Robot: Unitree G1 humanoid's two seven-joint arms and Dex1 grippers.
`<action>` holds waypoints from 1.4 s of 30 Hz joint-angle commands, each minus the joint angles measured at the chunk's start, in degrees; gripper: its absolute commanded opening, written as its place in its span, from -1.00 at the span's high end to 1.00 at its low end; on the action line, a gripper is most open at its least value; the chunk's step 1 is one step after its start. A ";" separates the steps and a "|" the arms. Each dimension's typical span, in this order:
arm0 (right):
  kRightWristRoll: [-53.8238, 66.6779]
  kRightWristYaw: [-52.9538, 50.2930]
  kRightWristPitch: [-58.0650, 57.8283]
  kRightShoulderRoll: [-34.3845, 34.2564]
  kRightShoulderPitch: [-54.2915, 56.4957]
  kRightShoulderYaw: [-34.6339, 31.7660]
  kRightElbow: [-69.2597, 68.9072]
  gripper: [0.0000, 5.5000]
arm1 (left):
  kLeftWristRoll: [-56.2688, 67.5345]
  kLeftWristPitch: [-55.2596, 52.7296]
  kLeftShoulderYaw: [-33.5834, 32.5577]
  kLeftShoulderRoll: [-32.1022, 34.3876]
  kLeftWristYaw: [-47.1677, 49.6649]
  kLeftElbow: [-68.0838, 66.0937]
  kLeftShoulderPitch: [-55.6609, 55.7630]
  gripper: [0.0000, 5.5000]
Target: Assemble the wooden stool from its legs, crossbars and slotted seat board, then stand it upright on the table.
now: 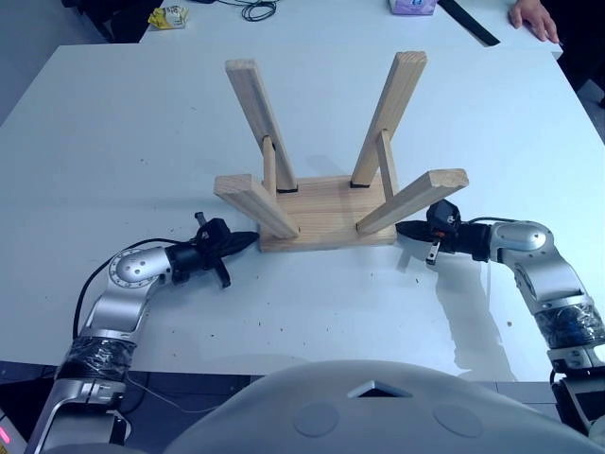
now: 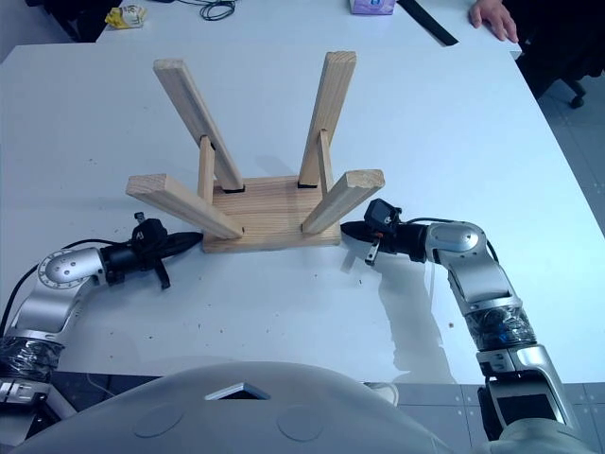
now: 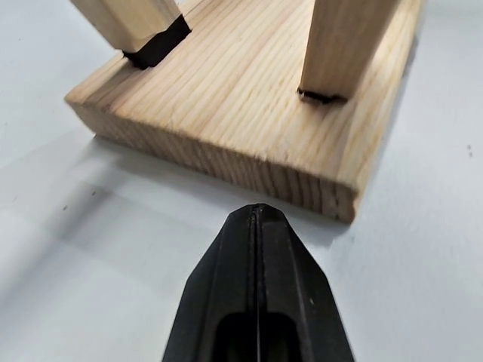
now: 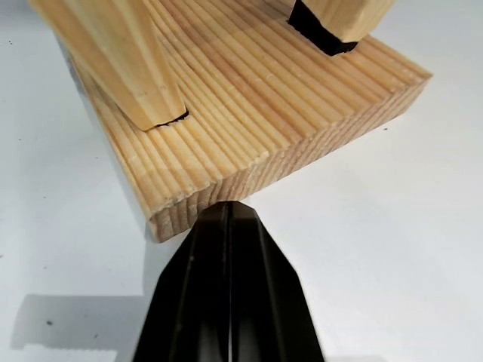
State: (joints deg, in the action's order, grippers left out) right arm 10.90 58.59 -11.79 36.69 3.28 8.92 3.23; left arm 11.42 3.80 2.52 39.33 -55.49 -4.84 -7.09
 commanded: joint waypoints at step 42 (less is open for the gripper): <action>19.61 8.11 -16.29 10.71 -17.50 -11.49 -32.68 1.00 | 23.14 -23.50 -12.36 4.42 -3.41 39.23 -21.42 1.00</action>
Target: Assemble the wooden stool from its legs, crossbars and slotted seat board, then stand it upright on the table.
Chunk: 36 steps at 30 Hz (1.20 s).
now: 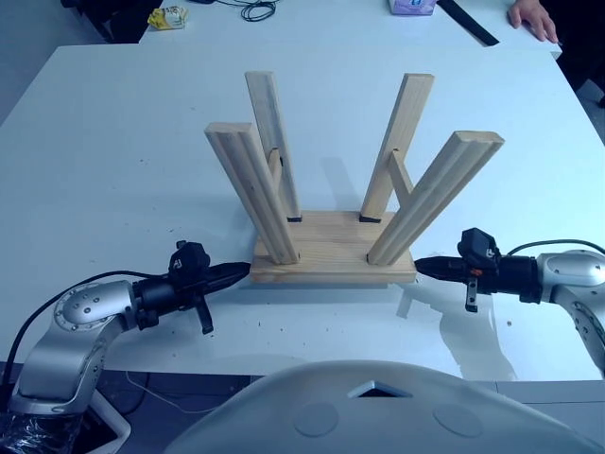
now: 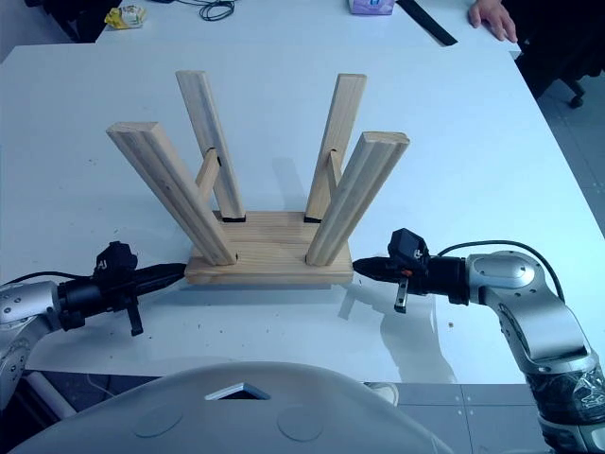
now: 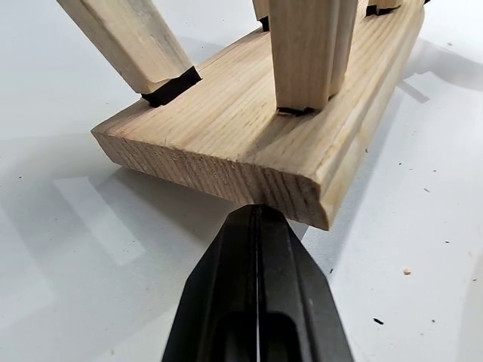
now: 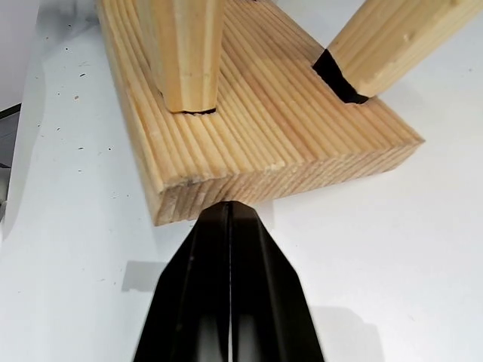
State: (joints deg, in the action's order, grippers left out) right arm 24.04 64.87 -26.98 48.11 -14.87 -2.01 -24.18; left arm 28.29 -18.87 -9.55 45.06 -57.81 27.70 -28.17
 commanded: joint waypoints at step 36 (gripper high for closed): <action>0.55 5.06 6.91 4.50 6.61 -0.24 7.71 0.48 | -3.05 3.48 -1.98 3.98 -2.21 -12.17 6.44 0.54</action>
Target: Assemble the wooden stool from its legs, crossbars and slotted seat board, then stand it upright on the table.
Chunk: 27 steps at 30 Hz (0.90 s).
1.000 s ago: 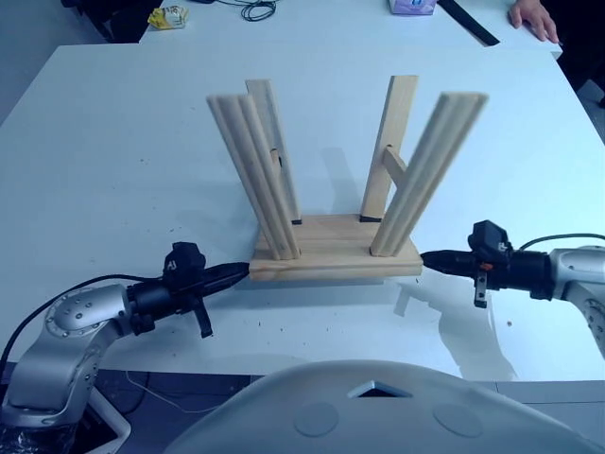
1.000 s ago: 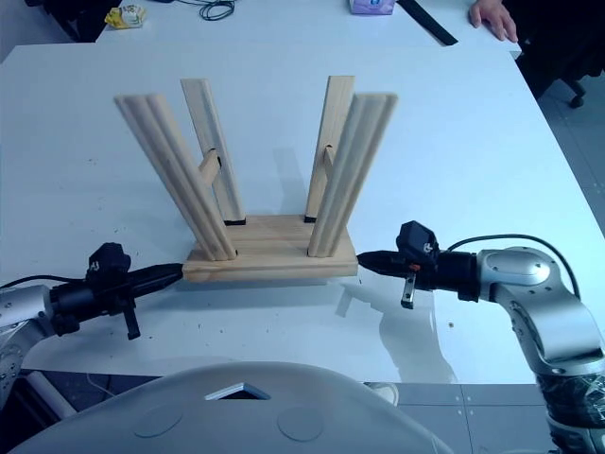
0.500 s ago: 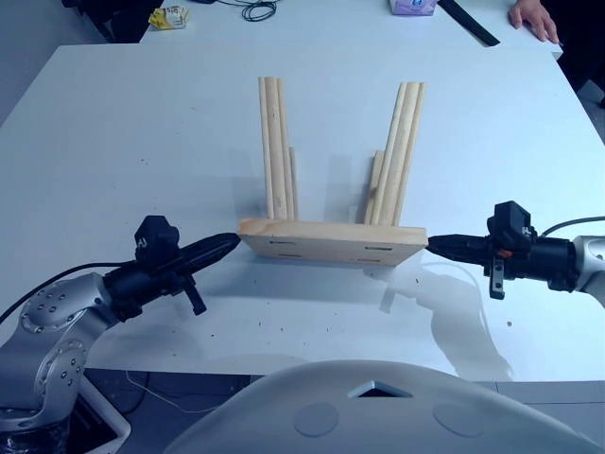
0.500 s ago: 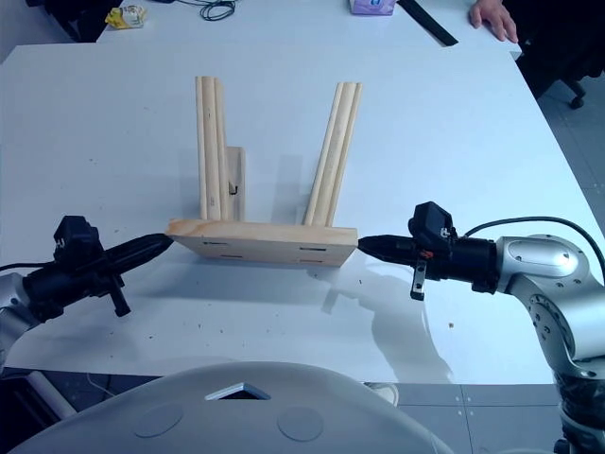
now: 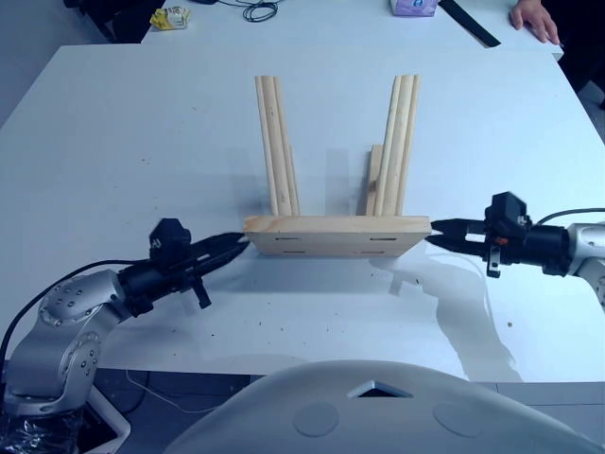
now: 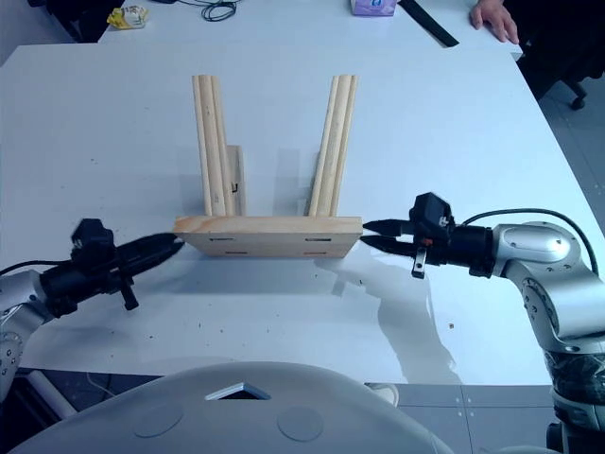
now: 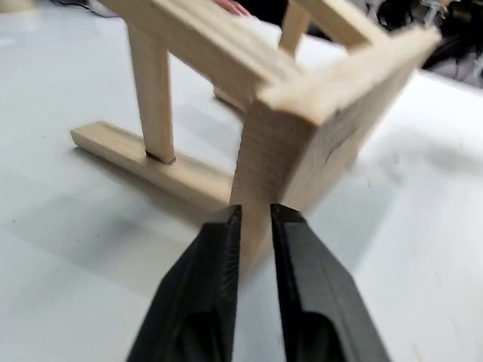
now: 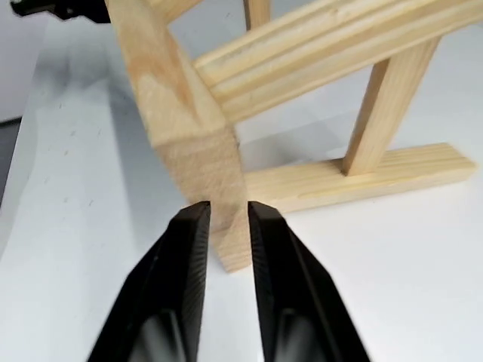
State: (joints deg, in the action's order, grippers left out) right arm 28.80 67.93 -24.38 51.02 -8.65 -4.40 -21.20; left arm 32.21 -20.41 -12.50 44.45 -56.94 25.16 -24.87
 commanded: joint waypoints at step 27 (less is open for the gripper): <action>-12.20 1.26 12.49 -6.28 8.87 13.93 13.63 0.07 | -20.58 31.57 19.24 -0.92 -15.22 -32.41 27.08 0.06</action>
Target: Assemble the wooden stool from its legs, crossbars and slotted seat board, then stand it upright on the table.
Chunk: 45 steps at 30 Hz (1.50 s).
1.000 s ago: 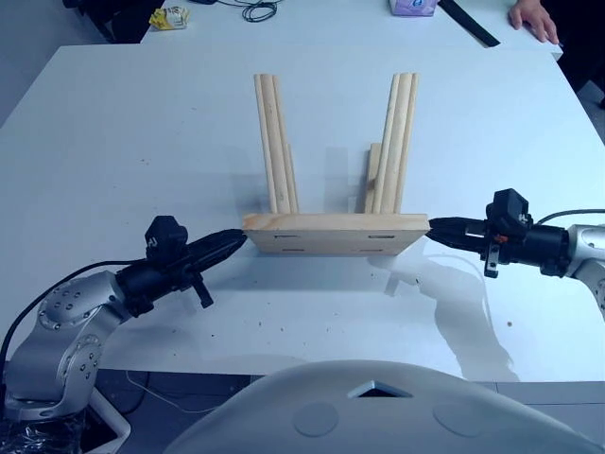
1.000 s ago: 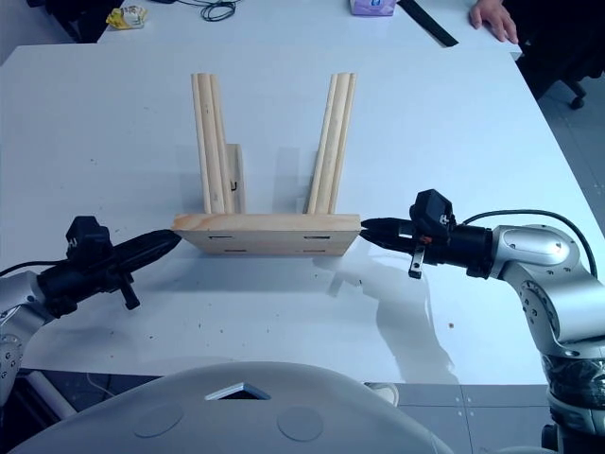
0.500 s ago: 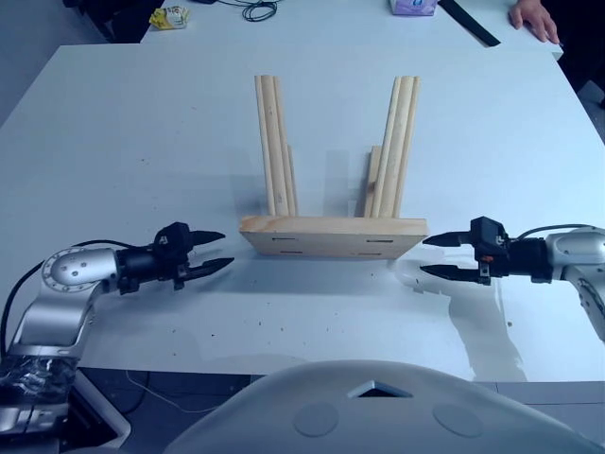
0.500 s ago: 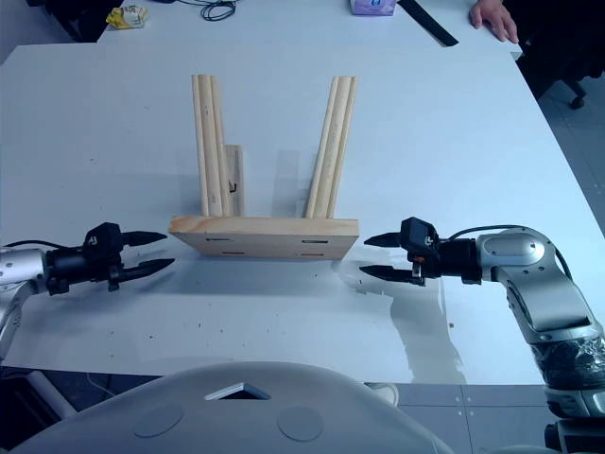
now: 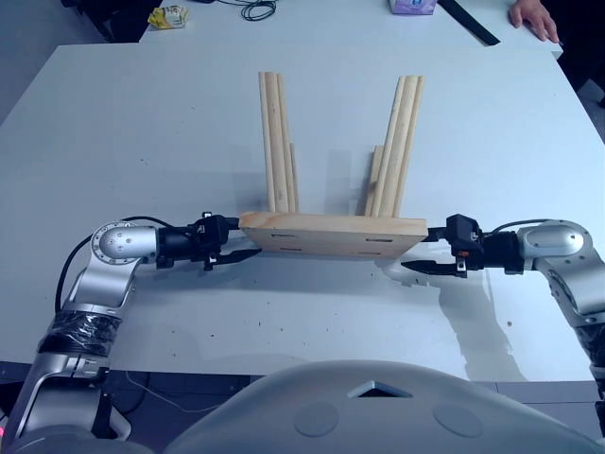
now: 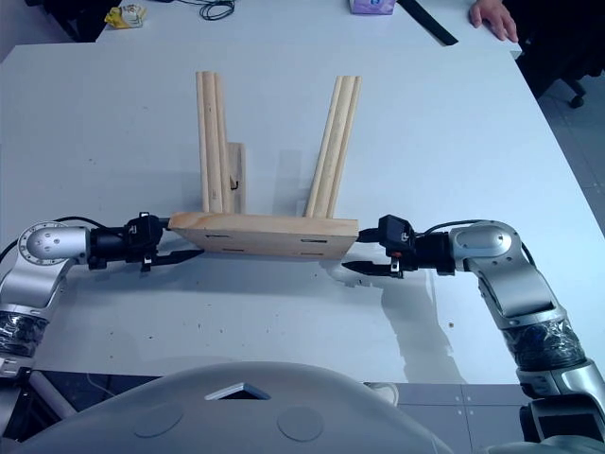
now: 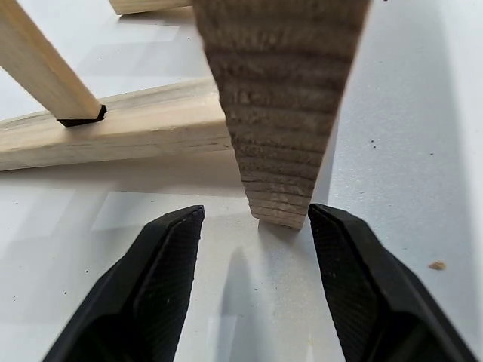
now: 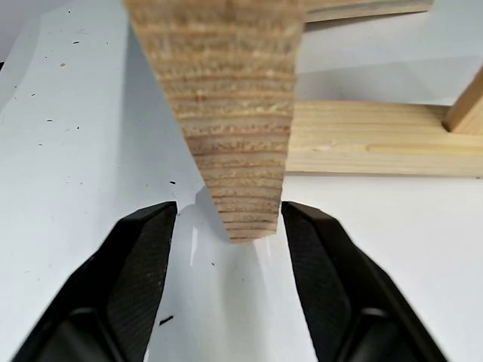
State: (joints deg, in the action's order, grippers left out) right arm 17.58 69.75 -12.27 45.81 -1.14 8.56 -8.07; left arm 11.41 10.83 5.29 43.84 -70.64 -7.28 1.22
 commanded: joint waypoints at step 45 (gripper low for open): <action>80.11 -40.77 -52.74 6.96 18.11 -19.71 -11.24 0.45 | 80.29 -55.25 -27.01 4.68 36.03 29.49 -2.58 0.47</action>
State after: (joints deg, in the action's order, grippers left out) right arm 63.14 57.77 -64.04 51.16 13.31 -11.13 -17.17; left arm 60.95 -41.69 -13.10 52.09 -66.26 16.00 -5.57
